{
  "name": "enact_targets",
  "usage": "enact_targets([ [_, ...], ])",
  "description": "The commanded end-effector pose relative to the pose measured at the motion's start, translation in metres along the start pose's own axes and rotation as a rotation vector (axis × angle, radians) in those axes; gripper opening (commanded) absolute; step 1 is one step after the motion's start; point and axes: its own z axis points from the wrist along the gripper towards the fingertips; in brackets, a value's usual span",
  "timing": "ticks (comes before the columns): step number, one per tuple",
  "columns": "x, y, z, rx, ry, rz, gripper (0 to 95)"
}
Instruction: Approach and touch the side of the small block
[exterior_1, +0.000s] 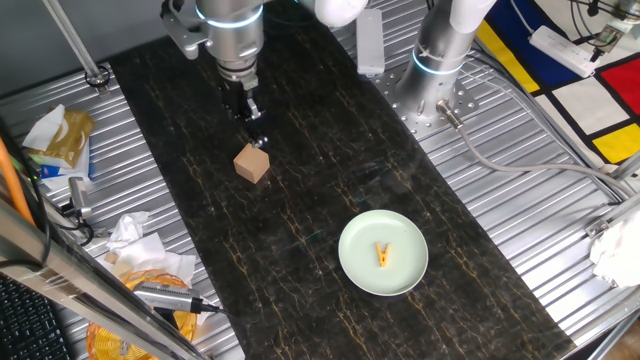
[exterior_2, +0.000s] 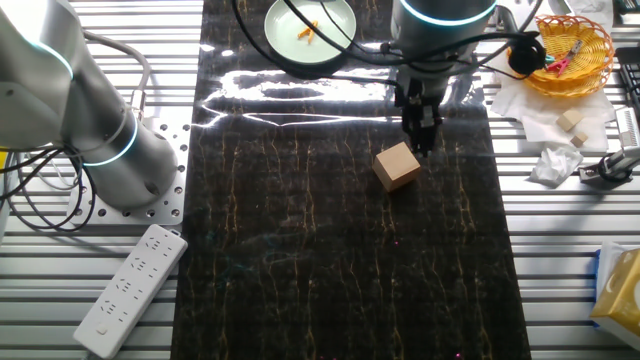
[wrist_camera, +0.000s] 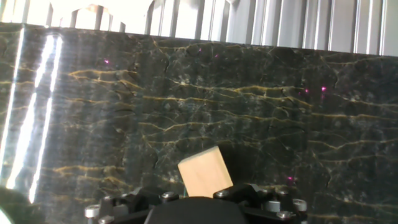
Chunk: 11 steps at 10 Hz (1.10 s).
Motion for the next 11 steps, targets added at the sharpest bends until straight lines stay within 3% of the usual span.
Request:
enact_targets([
  [1,-0.003,0.001,0.007,0.000,-0.007,0.001,95.0],
  [4,-0.011,0.004,0.016,-0.020,-0.014,0.007,95.0],
  [6,-0.016,0.004,0.021,-0.055,-0.035,0.004,95.0],
  [11,-0.035,0.000,0.032,-0.089,-0.053,-0.012,95.0],
])
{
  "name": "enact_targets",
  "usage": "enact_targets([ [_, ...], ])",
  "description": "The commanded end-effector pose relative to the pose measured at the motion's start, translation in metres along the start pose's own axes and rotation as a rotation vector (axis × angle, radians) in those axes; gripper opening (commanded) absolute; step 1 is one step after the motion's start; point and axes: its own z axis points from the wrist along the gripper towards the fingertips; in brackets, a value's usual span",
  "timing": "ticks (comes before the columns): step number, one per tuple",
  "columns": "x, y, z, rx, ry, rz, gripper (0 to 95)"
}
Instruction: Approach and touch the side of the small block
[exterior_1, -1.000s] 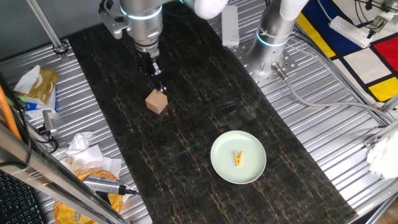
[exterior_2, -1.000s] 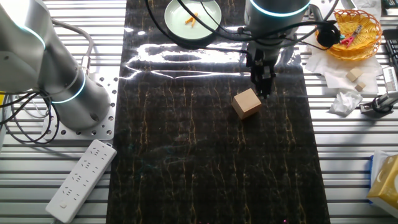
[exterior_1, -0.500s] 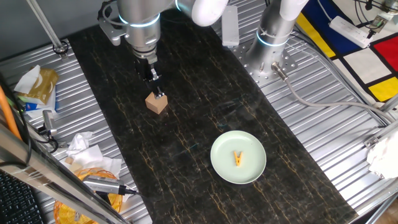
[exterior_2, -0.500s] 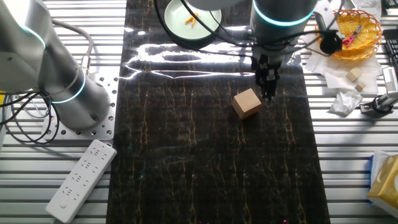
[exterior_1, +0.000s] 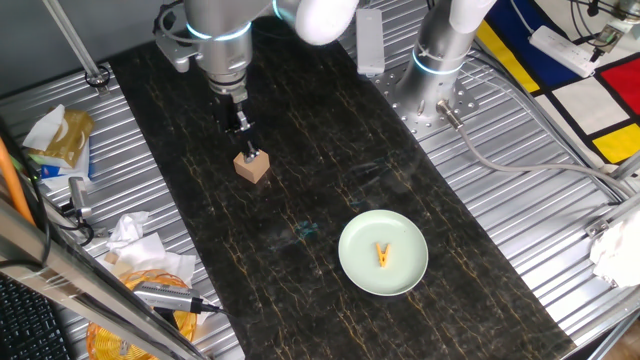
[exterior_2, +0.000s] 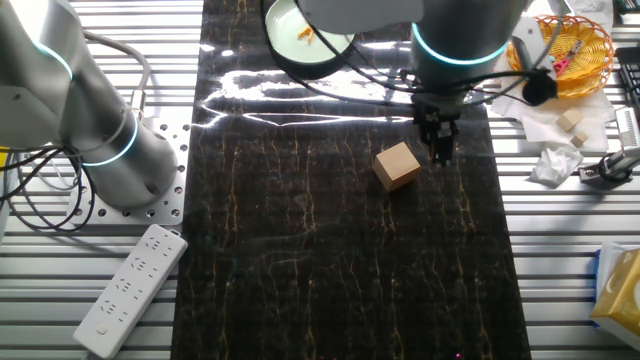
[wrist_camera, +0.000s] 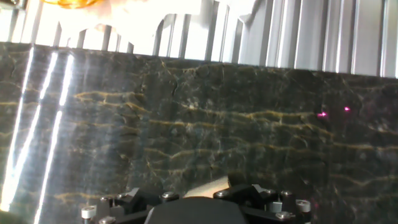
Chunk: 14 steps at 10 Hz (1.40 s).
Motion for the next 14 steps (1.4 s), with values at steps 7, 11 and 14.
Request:
enact_targets([
  [7,-0.006,-0.007,0.019,-0.029,-0.049,-0.004,95.0],
  [11,0.000,-0.005,0.023,-0.012,-0.004,0.024,95.0],
  [14,0.012,-0.002,0.030,-0.003,0.026,0.042,95.0],
])
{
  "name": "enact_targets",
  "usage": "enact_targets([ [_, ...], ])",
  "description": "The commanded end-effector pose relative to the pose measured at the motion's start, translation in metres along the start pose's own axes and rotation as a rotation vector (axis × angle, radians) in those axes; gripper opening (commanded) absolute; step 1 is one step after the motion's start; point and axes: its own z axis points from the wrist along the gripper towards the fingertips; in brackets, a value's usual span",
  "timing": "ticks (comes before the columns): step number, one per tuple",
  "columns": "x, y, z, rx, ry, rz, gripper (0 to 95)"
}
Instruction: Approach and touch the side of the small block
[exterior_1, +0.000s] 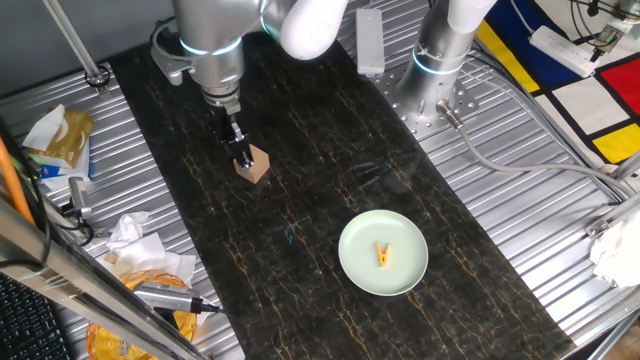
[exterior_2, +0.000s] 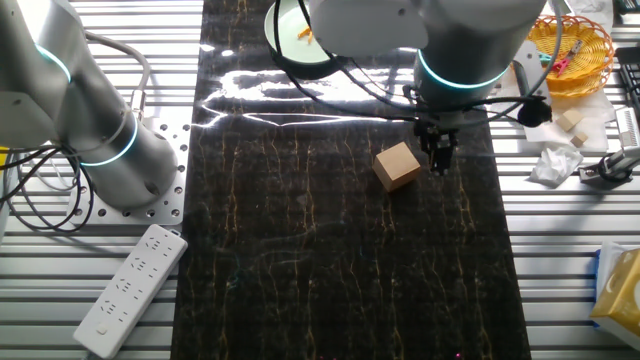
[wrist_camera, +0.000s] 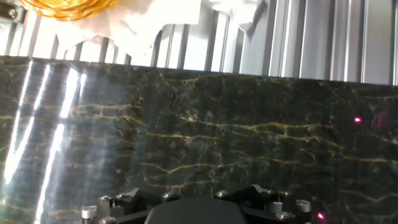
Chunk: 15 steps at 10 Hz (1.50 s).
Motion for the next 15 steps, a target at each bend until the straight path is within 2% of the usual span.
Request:
enact_targets([
  [1,0.010,0.000,0.004,0.022,0.024,0.004,95.0],
  [4,0.023,0.000,0.012,0.034,0.043,0.004,95.0],
  [9,0.033,-0.004,0.017,0.038,0.014,0.004,95.0],
  [11,0.037,-0.004,0.024,0.044,0.004,0.017,95.0],
  [14,0.045,-0.003,0.039,0.066,0.018,0.034,95.0],
  [15,0.045,-0.003,0.039,0.081,0.026,0.026,95.0],
])
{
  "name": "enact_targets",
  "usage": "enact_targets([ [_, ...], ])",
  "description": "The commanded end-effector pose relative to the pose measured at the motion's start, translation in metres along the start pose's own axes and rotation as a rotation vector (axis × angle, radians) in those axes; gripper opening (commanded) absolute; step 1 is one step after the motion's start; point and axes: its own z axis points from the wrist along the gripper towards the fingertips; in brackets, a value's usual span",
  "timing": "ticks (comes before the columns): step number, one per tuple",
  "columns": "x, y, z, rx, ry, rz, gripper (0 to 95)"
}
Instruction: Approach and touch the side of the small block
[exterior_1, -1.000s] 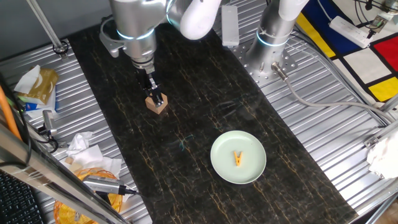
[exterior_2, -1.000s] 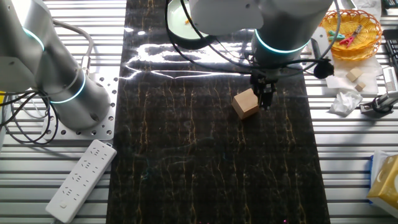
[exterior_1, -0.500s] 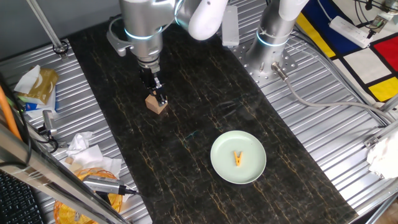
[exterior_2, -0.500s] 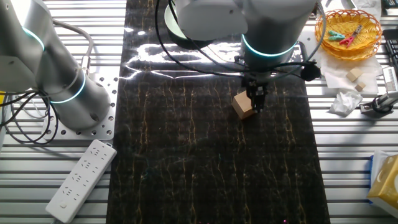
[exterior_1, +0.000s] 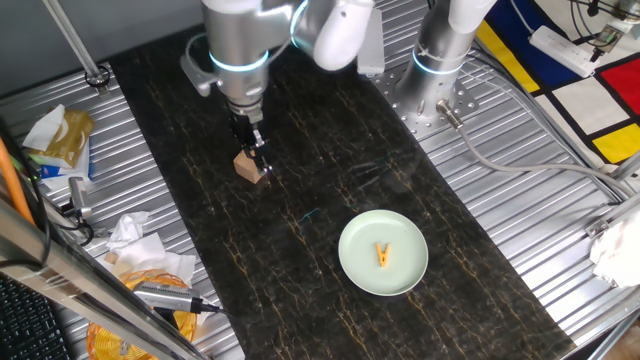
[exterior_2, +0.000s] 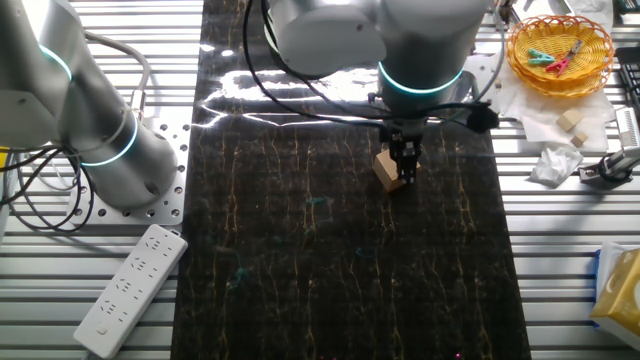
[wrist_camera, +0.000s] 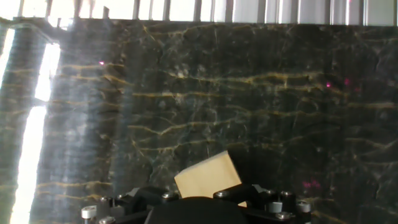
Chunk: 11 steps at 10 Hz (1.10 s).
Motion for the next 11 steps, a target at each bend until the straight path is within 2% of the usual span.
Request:
enact_targets([
  [1,0.0014,-0.0005,-0.0022,0.013,0.015,-0.009,95.0],
  [2,0.0014,-0.0005,-0.0022,0.012,0.015,-0.008,95.0],
  [3,0.0023,-0.0008,-0.0020,0.013,0.016,-0.007,76.0],
  [5,0.0029,-0.0013,-0.0018,0.015,0.021,0.001,76.0],
  [6,0.0038,-0.0017,-0.0015,0.020,0.041,0.013,76.0],
  [7,0.0041,-0.0018,-0.0015,0.026,0.046,0.012,76.0],
  [11,0.0040,-0.0019,-0.0019,0.024,0.055,0.009,76.0],
])
